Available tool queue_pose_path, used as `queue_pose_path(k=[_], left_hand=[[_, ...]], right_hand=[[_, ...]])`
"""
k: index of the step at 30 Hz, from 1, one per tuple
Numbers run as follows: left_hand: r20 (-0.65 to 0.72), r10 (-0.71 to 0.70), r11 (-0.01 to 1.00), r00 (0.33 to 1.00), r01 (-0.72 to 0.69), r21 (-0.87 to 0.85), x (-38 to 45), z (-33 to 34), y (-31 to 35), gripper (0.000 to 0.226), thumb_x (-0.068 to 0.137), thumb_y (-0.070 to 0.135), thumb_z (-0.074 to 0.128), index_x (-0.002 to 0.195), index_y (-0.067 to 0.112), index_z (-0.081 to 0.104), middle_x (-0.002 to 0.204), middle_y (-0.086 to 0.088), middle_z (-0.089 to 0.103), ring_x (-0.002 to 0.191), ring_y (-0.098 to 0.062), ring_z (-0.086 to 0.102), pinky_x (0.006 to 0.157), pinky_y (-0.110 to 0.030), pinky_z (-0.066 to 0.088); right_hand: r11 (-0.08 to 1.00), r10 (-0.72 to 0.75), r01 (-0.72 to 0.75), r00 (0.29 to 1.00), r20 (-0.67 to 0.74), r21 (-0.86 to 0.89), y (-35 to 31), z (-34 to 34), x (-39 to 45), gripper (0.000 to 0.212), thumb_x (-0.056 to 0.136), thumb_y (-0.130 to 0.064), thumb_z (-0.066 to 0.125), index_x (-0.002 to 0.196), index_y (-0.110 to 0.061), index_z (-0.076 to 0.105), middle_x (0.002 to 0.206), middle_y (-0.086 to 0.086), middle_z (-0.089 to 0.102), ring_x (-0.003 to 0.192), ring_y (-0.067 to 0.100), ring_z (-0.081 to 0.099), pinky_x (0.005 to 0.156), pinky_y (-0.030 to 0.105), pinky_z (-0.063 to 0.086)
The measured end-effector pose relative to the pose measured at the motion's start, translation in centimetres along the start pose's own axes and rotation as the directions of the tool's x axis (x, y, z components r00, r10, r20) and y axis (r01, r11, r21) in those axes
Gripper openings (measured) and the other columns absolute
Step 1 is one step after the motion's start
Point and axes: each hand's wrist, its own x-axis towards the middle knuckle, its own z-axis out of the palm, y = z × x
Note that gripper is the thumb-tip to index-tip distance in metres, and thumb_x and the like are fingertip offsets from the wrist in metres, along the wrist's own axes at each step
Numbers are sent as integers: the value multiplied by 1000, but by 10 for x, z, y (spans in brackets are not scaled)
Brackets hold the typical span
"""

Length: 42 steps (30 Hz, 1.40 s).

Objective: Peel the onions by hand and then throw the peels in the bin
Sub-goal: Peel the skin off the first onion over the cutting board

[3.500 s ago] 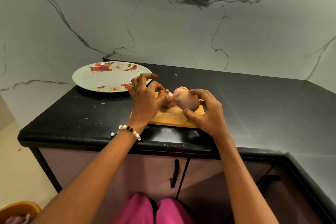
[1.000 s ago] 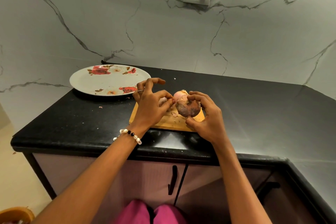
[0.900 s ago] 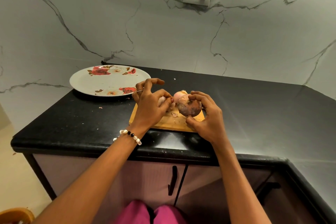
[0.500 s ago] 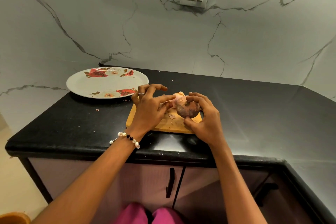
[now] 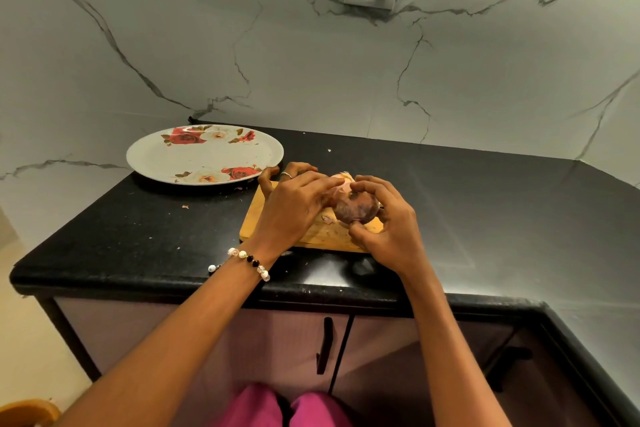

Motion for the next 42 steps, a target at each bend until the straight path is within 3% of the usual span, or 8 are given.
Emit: queue_pose_path(k=[4,11,15,21,25,29,35,42], left_hand=[[-31,52,998,998,-54,-41,2,3,-3,35,89,36,46,106,23,73,99,4,72,108,-24,55,86,-61,38],[-34,49,997,998,-51,-62,1,9,-11,28,88,37,51,99,25,75,93,9,73,103,-19,53,85,-58,39],[-120,97,995,988,-100,-22,1,5,-2,25,87,30,54,96,23,75,91,8,73,103,-13,48,83,-29,16],[-84,66,984,994,-79,-160,1,6,-10,31,86,34,52,102,22,75,91,7,72,97,-16,47,74,-54,41],[-72,49,971,996,-64,-229,2,7,-13,31,83,40,58,99,20,76,85,7,73,90,-18,52,68,-53,45],[-81,7,961,997,-29,-276,2,4,-11,34,81,42,57,94,18,78,82,6,73,89,-15,50,68,-52,46],[-100,-23,964,995,-5,-265,2,3,-8,35,81,41,56,92,17,78,81,4,72,85,-16,52,67,-50,47],[-114,41,963,993,-70,-259,1,1,-1,29,85,29,63,112,21,70,93,4,72,88,-18,56,69,-48,49]], right_hand=[[999,-8,7,1000,28,48,-1,-1,0,57,66,-7,72,122,-13,62,130,-1,57,122,12,54,94,44,53],[1000,15,-17,992,122,20,3,-3,-2,63,70,-22,85,128,-12,61,133,2,55,124,14,52,94,40,53],[999,30,-33,996,82,36,1,-2,-2,62,72,-24,83,128,-10,61,126,2,60,114,14,58,89,38,56],[978,120,-123,992,26,169,-11,-7,-2,50,78,-32,74,123,-15,58,116,-9,63,99,11,67,79,32,59],[956,176,-175,984,17,236,-5,-8,-3,47,82,-38,71,119,-10,63,120,2,65,103,21,68,81,48,59],[938,199,-203,979,43,282,-5,-9,-3,42,87,-23,71,124,-4,62,116,9,68,102,21,69,85,47,58],[913,200,-236,970,139,334,2,-8,-3,77,63,-20,87,132,-10,55,125,9,62,112,21,65,90,35,56],[955,167,-174,985,49,239,8,-6,-3,65,73,-17,85,132,-16,56,123,4,61,108,23,64,82,40,59]])
